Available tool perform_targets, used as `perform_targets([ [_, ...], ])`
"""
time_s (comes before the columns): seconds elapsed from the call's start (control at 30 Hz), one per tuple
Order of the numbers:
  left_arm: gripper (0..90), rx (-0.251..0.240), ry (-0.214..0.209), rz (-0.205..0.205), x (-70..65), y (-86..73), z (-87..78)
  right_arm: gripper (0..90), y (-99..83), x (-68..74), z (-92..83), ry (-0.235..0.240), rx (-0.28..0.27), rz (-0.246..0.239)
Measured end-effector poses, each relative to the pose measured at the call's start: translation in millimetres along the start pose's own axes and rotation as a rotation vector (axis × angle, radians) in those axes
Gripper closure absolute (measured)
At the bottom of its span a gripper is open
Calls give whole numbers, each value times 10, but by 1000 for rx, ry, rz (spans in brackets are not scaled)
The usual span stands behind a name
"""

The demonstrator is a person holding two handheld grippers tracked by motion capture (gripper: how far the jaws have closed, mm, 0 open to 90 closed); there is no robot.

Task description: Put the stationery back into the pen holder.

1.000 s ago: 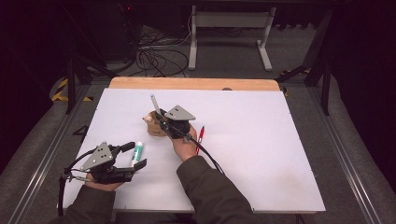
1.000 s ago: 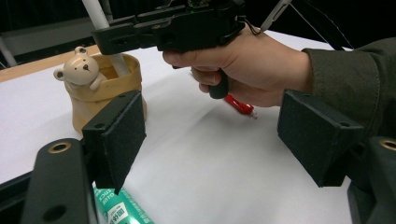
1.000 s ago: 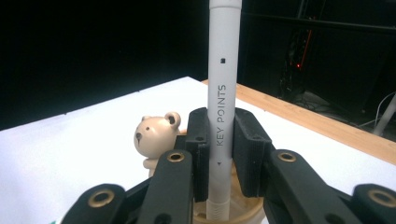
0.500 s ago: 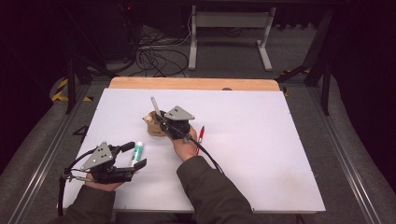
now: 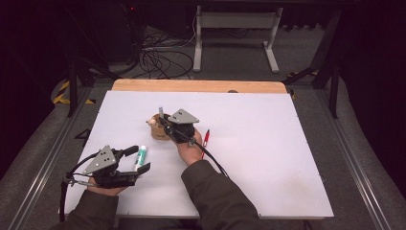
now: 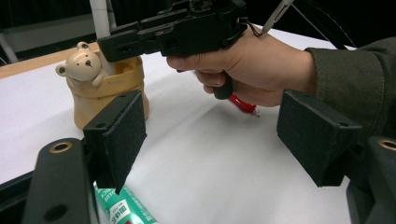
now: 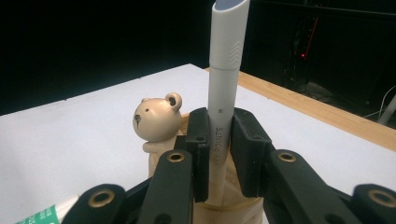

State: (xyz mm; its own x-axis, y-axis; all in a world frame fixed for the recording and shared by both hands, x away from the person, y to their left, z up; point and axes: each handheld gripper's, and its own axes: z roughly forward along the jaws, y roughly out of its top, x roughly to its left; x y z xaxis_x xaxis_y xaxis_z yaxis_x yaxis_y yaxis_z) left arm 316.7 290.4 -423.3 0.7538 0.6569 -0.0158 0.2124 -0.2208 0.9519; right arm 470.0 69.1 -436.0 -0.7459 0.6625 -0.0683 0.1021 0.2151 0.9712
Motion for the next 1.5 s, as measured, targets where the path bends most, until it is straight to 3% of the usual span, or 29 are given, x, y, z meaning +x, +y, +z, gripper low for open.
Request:
perform_targets([
  [0.23, 249, 0, 1, 3, 3, -2, 3, 772, 3, -11, 2, 5, 6, -1],
  [0.87, 249, -3, 5, 2, 9, -6, -3, 583, 16, -37, -41, 1, 10, 7],
  [1.33, 249, -1, 14, -1, 15, -7, -9, 413, 94, -94, -286, -25, -81, 6],
  [1.5, 258, 1, 48, 13, 7, -4, -12, 361, 126, -89, -376, -18, -88, -6],
])
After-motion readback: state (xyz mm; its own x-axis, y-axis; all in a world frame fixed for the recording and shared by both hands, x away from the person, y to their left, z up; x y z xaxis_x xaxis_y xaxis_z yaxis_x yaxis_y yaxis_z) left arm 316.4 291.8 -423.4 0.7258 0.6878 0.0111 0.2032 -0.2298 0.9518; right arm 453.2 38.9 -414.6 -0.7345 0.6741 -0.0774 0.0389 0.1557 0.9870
